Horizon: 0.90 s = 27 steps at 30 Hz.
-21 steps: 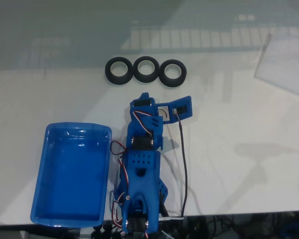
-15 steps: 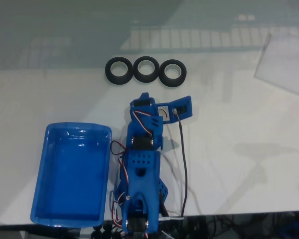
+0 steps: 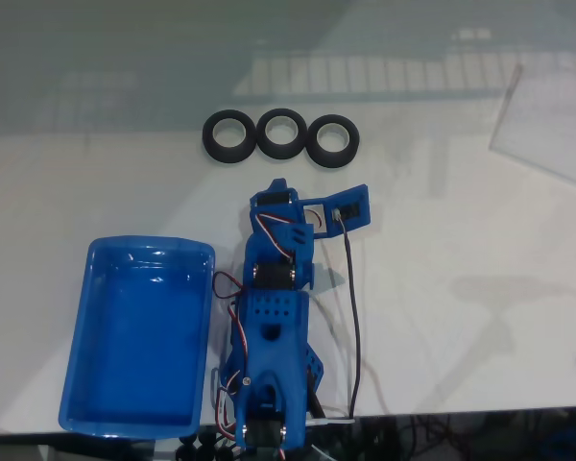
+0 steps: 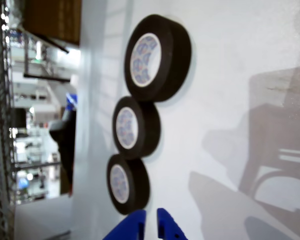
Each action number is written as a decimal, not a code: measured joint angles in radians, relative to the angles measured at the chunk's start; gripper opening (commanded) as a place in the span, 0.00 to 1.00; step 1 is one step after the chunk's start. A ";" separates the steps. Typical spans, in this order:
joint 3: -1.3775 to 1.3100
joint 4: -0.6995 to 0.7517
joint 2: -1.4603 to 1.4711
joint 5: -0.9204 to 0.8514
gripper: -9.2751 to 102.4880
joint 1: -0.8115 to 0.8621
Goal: Grasp all tape and put them in the bin.
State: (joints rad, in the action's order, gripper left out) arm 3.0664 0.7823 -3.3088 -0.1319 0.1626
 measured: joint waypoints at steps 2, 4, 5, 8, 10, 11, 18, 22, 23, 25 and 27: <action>0.000 0.000 0.000 0.000 0.08 0.000; 0.000 0.000 0.000 -0.005 0.08 -0.002; 0.000 0.000 0.000 -0.009 0.08 -0.005; 0.000 0.000 0.000 -0.009 0.08 -0.008; 0.000 0.000 0.000 -0.009 0.08 -0.008; 0.000 0.000 0.000 -0.009 0.08 -0.008; 0.000 0.000 0.000 -0.015 0.08 -0.008; 0.000 0.000 0.000 -0.015 0.09 -0.009; 0.000 0.000 0.000 -0.015 0.11 -0.009; 0.000 0.000 0.000 -0.015 0.20 -0.009; 0.000 0.000 0.000 -0.009 0.26 -0.009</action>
State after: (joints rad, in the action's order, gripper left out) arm 3.0664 0.7823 -3.3088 -0.1411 0.1534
